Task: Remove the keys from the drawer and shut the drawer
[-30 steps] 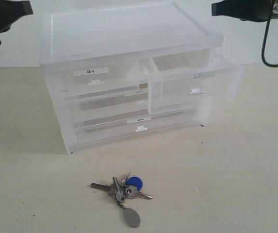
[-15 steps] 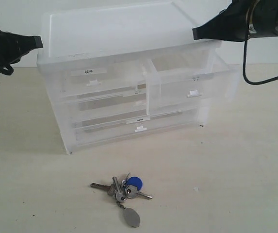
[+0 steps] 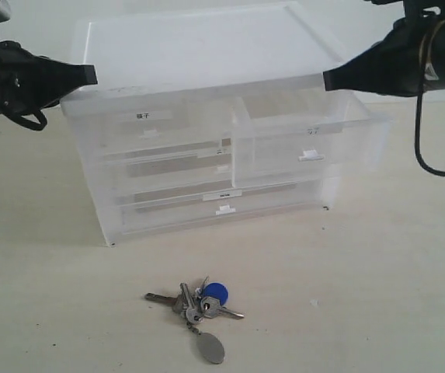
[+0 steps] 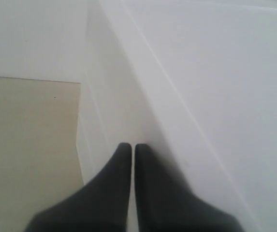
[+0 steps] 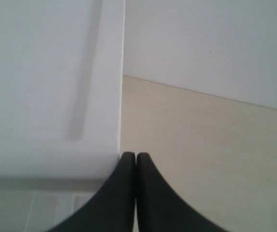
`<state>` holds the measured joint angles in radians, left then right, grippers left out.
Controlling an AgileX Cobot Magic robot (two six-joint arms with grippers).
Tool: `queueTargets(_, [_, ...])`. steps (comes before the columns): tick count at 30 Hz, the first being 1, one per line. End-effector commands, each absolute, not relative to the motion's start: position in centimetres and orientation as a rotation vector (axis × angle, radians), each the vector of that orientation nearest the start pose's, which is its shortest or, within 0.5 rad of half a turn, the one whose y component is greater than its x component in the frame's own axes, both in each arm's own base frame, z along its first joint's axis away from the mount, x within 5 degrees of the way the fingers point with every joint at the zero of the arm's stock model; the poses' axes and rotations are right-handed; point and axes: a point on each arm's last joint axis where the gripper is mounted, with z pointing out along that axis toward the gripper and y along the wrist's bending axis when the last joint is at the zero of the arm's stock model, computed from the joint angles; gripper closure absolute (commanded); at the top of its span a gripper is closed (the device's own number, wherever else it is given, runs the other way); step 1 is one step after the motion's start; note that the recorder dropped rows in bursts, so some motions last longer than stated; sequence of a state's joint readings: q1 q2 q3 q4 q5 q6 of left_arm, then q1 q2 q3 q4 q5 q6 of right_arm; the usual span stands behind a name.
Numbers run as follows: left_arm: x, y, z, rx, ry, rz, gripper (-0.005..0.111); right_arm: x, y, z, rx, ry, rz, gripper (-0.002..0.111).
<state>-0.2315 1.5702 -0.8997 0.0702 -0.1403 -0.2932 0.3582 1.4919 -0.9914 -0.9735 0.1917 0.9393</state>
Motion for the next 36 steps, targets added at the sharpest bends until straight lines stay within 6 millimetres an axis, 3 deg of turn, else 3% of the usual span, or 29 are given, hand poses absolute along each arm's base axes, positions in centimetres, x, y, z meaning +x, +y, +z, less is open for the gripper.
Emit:
queueTargets(1, [32.8, -8.8, 25.2, 0.065, 2.012, -0.307, 0.102, 29.6, 10.3, 28.7, -0.317, 2.037, 0.089, 0.108])
queueTargets(5, [32.3, -8.6, 25.9, 0.064, 2.005, -0.307, 0.102, 28.5, 10.1, 28.8, -0.303, 2.046, 0.09, 0.108])
queueTargets(16, [31.2, -8.3, 28.3, 0.063, 1.934, -0.318, 0.102, 25.0, 13.7, 28.0, -0.503, 2.083, 0.052, 0.108])
queueTargets(19, [31.0, -8.3, 28.3, 0.062, 1.942, -0.316, 0.102, 24.6, 13.4, 29.1, -0.532, 2.041, 0.007, 0.108])
queueTargets(23, [30.9, -8.1, 28.0, 0.062, 1.948, -0.312, 0.102, 24.2, 12.4, 32.4, -0.474, 1.958, -0.019, 0.108])
queueTargets(26, [30.9, -8.1, 28.0, 0.06, 1.948, -0.31, 0.102, 25.5, 10.4, 33.9, -0.366, 1.946, -0.048, 0.108])
queueTargets(29, [30.9, -8.0, 27.9, 0.078, 1.945, -0.297, 0.102, 27.7, 8.4, 33.5, -0.286, 1.978, -0.032, 0.108])
queueTargets(33, [31.7, -6.5, 26.9, 0.03, 1.946, -0.269, 0.102, 32.2, 6.7, 29.7, -0.232, 2.103, 0.019, 0.108])
queueTargets(36, [32.6, -6.5, 25.5, 0.025, 1.962, -0.267, 0.102, 34.3, 7.5, 28.7, -0.25, 2.139, 0.045, 0.108])
